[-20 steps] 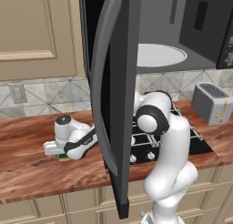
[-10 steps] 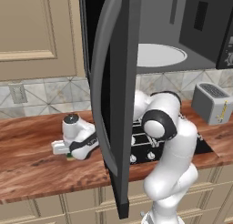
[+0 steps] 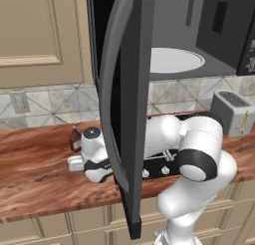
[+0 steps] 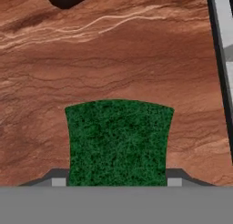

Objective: Place the sponge inside the microwave to prepare for sanitizing.

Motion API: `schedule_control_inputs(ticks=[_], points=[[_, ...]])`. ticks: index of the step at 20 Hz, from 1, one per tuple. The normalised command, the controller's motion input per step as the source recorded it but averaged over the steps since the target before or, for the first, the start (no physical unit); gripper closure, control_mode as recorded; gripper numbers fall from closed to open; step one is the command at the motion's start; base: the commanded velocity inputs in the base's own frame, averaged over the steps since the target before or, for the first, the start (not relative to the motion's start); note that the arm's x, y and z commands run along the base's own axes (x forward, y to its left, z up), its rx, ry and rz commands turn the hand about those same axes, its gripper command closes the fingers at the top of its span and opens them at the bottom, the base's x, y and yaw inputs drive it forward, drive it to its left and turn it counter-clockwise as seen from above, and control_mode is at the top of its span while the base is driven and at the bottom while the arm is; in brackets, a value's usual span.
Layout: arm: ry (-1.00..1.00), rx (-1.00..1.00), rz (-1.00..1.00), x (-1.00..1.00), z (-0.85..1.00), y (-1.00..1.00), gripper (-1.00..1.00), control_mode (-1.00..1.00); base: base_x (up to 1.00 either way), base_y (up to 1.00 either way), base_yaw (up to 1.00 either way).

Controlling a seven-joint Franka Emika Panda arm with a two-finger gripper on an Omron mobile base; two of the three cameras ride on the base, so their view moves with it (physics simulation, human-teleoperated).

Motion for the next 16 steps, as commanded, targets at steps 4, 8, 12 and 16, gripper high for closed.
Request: schedule_control_inputs(ticks=[4, 8, 12, 16], points=[[-0.02, 0.0, -0.02, -0.07, 0.52, -0.38, 1.0, -1.0, 0.0, 0.0, 0.0], [0.0, 0.0, -0.01, 0.0, 0.54, -0.38, 1.0, -1.0, 0.0, 0.0, 0.0], [0.0, 0.0, -0.03, -0.03, 0.31, -0.46, 1.0, -1.0, 0.0, 0.0, 0.0], [0.0, 0.0, -0.04, -0.09, 0.33, -0.47, 1.0, -1.0, 0.0, 0.0, 0.0]])
